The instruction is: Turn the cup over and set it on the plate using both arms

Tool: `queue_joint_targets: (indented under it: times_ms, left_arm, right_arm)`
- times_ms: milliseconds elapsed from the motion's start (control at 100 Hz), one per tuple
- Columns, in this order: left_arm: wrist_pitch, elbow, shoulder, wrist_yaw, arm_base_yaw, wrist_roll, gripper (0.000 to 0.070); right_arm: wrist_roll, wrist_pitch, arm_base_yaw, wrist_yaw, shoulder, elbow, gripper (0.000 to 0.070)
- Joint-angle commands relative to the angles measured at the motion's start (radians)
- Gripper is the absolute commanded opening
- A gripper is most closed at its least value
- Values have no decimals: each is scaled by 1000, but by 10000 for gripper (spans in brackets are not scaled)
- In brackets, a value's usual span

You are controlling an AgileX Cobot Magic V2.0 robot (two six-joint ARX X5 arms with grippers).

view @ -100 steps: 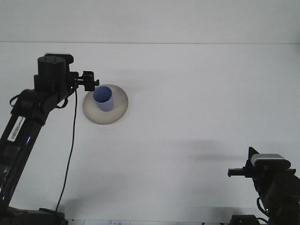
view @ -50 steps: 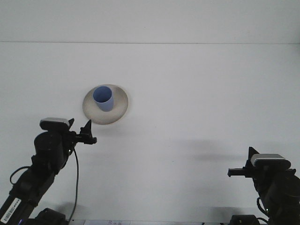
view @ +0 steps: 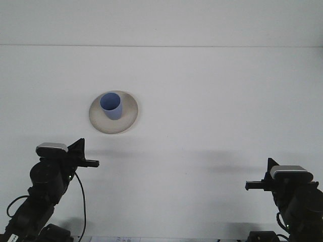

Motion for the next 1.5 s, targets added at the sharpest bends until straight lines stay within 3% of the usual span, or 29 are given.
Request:
queue_joint_targets:
  times_ms: [0, 420, 490, 630, 930, 1490]
  left_arm:
    - [10, 13, -11, -6, -3, 7, 12]
    - [10, 13, -111, -6, -3, 8, 12]
    - [11, 13, -127, -6, -1, 70, 12]
    - [49, -43, -191, -3, 15, 117, 12]
    - [361, -375, -383, 109, 114, 108, 12]
    - [357, -586, -595, 117, 231, 50, 12]
  right_arm:
    - [10, 15, 2, 1, 3, 8, 0]
    - [10, 15, 2, 0, 3, 8, 0]
    - [10, 15, 2, 1, 3, 8, 0]
    - [10, 15, 2, 1, 3, 8, 0]
    - [10, 15, 2, 0, 3, 8, 0]
    - [10, 15, 2, 1, 3, 8, 0]
